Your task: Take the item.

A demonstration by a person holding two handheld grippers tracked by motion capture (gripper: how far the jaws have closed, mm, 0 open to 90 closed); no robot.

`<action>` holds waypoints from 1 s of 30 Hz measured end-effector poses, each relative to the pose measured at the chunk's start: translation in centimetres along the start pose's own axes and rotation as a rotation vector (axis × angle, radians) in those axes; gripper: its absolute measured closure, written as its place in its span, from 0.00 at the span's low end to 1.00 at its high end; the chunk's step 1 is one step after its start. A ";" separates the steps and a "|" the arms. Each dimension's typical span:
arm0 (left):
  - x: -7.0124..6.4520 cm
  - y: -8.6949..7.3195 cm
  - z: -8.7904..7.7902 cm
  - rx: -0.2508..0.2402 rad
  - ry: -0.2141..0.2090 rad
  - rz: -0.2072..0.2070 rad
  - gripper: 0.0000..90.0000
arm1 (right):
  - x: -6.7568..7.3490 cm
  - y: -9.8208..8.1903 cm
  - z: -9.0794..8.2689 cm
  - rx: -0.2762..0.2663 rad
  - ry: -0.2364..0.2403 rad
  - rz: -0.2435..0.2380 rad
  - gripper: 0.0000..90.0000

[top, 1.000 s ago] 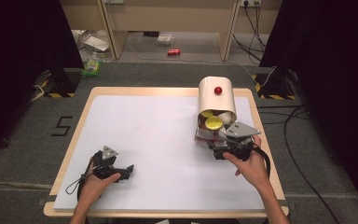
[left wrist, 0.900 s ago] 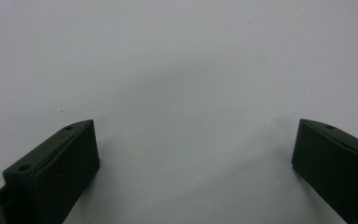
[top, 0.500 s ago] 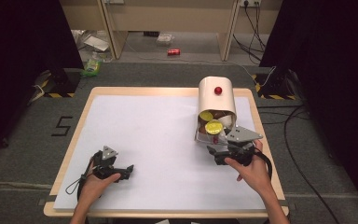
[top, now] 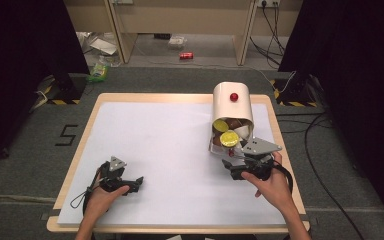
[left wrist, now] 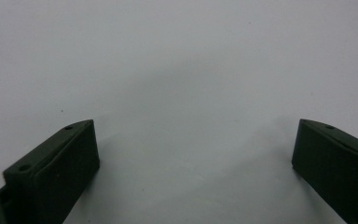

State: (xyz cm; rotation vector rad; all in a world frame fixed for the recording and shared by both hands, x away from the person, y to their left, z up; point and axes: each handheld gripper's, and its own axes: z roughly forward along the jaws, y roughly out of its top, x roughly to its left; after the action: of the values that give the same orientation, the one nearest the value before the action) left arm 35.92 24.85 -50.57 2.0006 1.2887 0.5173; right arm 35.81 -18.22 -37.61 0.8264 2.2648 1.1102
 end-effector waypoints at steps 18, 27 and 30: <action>0.0 0.0 0.0 0.000 -0.001 0.000 0.00 | 0.4 0.1 -0.4 0.061 0.034 -0.017 0.19; 0.0 0.0 0.0 0.000 -0.002 0.000 0.00 | 0.7 0.1 -0.6 0.091 0.054 -0.018 0.19; 0.0 0.0 0.0 0.000 -0.001 0.000 0.00 | 0.7 0.1 -0.6 0.094 0.056 -0.015 0.19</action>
State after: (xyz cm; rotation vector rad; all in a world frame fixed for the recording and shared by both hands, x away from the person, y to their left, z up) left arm 35.92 24.86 -50.57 2.0002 1.2885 0.5166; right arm 34.96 -18.00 -37.25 0.8229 2.3807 1.0391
